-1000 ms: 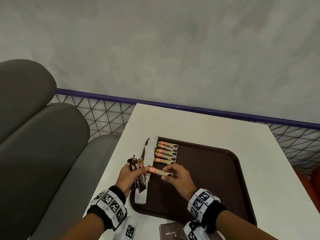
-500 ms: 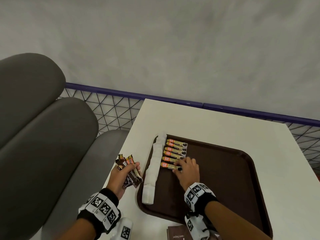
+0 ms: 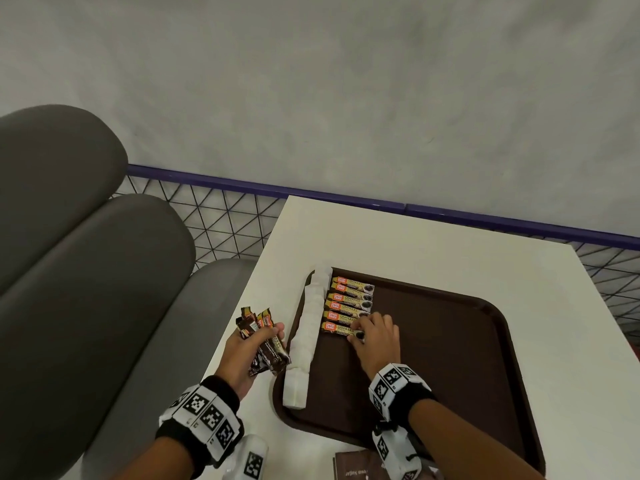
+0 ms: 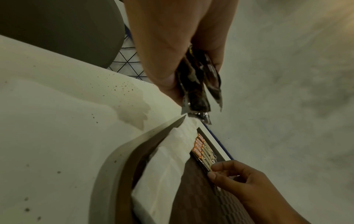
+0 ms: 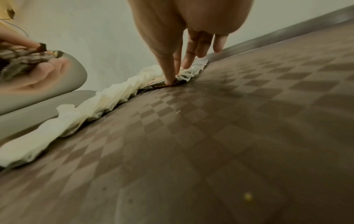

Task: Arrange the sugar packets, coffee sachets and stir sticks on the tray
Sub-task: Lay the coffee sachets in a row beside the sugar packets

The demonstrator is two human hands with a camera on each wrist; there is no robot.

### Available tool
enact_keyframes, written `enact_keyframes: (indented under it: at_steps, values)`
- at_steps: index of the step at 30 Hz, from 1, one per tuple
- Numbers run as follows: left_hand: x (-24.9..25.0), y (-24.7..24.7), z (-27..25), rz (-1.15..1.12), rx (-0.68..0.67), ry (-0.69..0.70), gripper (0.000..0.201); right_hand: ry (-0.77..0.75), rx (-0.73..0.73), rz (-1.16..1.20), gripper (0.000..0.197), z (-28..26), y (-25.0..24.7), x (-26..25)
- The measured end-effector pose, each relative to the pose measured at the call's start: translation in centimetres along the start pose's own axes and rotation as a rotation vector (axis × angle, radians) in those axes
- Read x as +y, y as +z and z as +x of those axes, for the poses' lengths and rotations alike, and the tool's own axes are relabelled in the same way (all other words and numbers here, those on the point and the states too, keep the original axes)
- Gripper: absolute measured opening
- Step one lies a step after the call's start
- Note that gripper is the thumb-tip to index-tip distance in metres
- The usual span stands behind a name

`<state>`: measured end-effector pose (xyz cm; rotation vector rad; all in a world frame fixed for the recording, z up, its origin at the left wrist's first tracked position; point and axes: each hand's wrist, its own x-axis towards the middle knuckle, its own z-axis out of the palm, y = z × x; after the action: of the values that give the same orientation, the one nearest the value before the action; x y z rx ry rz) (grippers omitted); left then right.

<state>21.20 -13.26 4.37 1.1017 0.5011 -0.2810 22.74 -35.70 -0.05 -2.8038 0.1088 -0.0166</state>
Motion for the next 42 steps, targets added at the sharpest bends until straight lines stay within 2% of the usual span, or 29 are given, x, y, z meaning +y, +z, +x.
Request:
enact_keyframes:
  at_steps: [7, 11, 15, 21, 24, 27, 31, 34, 35, 38, 42]
  values:
    - [0.0, 0.5, -0.4, -0.006, -0.02, -0.017, 0.025, -0.007, 0.0, 0.066, 0.026, -0.4, -0.4, -0.2]
    - [-0.1, 0.8, -0.5, 0.092, 0.003, -0.004, 0.026, -0.071, 0.04, 0.171, 0.021, -1.0, -0.9, -1.4]
    - [-0.2, 1.4, -0.8, 0.103, 0.006, 0.03, 0.019, -0.148, 0.027, 0.29, 0.018, -1.4, -1.8, -3.5]
    - [0.0, 2.1, -1.5, 0.124, 0.021, 0.1, 0.021, -0.221, -0.156, 0.518, 0.019, -2.5, -2.1, -6.6]
    - [0.1, 2.1, -1.5, 0.11, 0.025, 0.122, 0.023, -0.168, -0.299, 0.679, 0.009, -2.9, -1.9, -7.2]
    - [0.2, 2.3, -1.9, 0.093, 0.005, 0.125, 0.025, -0.104, -0.381, 0.836, 0.012, -3.2, -2.3, -7.4]
    - [0.3, 2.5, -2.3, 0.091, -0.011, 0.126, 0.021, -0.052, -0.361, 0.869, 0.02, -3.3, -2.9, -7.2]
    - [0.5, 2.1, -2.1, 0.087, 0.038, 0.139, 0.015, -0.024, -0.311, 0.877, 0.012, -3.1, -3.7, -6.6]
    - [0.6, 1.9, -2.0, 0.083, 0.058, 0.143, 0.013, -0.023, -0.289, 0.878, 0.008, -3.1, -3.9, -6.2]
    - [1.1, 1.4, -1.9, 0.077, 0.092, 0.147, 0.019, -0.048, -0.231, 0.828, 0.017, -3.2, -4.7, -5.1]
    - [1.4, 1.3, -2.1, 0.091, 0.062, 0.116, 0.021, -0.093, -0.194, 0.765, 0.02, -3.7, -5.3, -4.2]
